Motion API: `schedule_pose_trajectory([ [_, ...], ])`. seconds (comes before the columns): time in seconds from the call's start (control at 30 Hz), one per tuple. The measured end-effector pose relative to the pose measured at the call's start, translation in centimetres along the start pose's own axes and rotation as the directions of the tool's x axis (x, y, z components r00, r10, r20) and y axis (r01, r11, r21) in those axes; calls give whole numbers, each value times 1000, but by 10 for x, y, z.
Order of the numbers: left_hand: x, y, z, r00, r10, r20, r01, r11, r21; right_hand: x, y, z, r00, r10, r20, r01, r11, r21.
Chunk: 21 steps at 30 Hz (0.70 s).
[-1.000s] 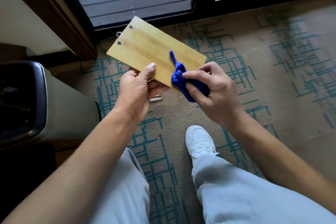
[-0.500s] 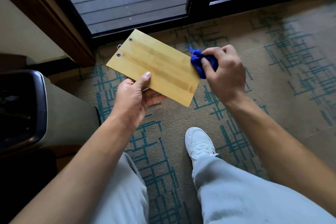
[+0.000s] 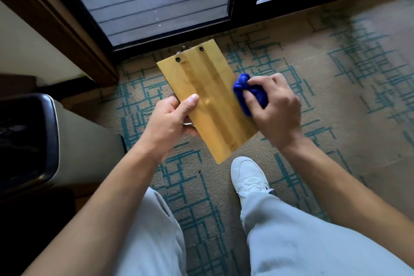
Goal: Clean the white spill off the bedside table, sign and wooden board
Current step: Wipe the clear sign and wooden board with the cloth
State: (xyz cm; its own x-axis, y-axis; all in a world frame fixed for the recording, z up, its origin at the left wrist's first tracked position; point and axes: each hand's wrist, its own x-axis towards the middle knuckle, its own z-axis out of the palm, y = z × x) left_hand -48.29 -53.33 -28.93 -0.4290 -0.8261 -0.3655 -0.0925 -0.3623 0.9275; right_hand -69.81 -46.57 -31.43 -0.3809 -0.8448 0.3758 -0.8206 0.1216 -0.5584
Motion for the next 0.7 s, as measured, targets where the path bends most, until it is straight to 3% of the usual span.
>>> schedule_pose_trajectory([
  [0.13,-2,2,-10,992,26,126,-36,996,78,13,12,-9,968,249,-23,-238,945,224],
  [0.23,-1,-1,-11,986,15,163,-37,991,130,16,13,-20,919,245,308,-366,819,441],
  [0.33,1,-5,-8,993,34,112,-55,980,191,11,14,-21,845,143,515,-404,801,441],
  [0.43,3,-7,-1,999,10,52,-18,988,154,7,24,-16,820,219,528,-494,738,461],
  [0.57,5,-11,15,997,-21,68,18,999,38,7,40,-20,754,353,554,-652,505,566],
  [0.7,7,-19,31,998,-14,53,4,983,184,10,56,-24,731,410,546,-683,427,593],
])
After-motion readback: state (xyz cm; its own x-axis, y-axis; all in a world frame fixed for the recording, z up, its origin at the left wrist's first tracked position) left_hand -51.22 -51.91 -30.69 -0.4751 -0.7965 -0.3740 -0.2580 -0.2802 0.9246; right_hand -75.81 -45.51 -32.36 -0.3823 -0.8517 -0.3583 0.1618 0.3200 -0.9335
